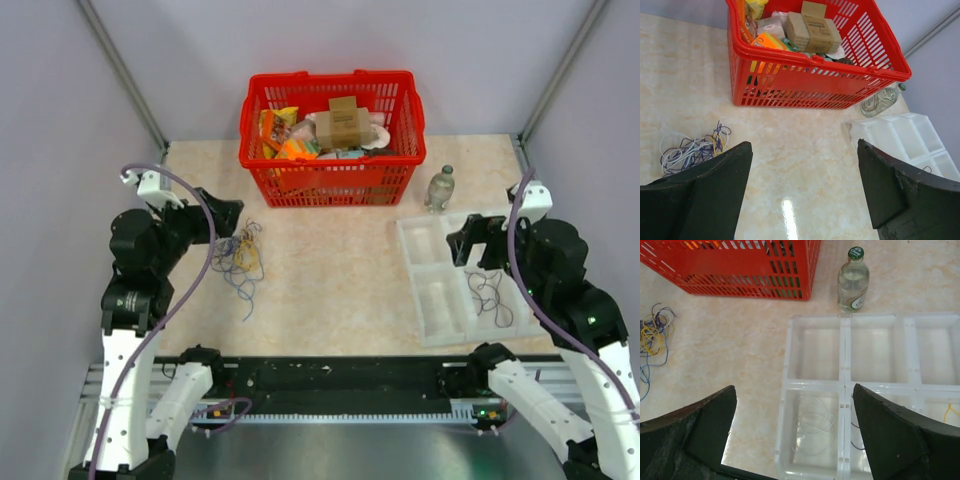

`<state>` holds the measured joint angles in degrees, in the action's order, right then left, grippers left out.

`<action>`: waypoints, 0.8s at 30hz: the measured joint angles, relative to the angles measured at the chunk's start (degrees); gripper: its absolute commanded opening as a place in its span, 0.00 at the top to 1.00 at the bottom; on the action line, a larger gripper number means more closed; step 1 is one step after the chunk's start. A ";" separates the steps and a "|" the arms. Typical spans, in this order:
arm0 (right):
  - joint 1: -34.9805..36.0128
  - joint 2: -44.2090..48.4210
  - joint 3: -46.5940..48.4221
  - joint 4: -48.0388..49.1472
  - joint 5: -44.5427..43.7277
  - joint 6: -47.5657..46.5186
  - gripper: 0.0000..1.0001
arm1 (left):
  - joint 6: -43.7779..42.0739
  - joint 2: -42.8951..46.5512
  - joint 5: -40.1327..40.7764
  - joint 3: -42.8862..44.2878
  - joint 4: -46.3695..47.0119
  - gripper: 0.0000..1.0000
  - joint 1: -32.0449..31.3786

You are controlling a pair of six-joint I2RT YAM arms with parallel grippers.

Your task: Untangle the cables

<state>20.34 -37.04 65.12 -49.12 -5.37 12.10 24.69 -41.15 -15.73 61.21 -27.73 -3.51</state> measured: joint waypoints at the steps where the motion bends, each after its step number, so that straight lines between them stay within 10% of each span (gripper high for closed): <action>1: 0.00 -0.11 -0.04 -0.02 -0.24 0.07 0.01 | 0.24 -0.37 0.28 0.00 -0.26 0.12 0.00; 6: 3.41 -4.72 -0.24 0.07 -1.36 1.73 0.01 | 0.63 -1.38 3.26 -0.50 -2.54 0.12 0.04; 11: 25.24 -16.92 -0.20 5.60 -6.82 6.62 0.01 | 0.74 0.94 8.48 -4.70 -5.18 0.12 0.04; 24: 48.26 -63.17 -1.57 55.25 -4.00 15.69 0.32 | 4.09 7.41 15.30 -5.42 -14.12 0.32 0.04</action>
<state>68.60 -100.20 63.55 6.13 -9.37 27.79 28.77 -33.74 -0.43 55.79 -41.85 -3.46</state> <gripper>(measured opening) 0.710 0.690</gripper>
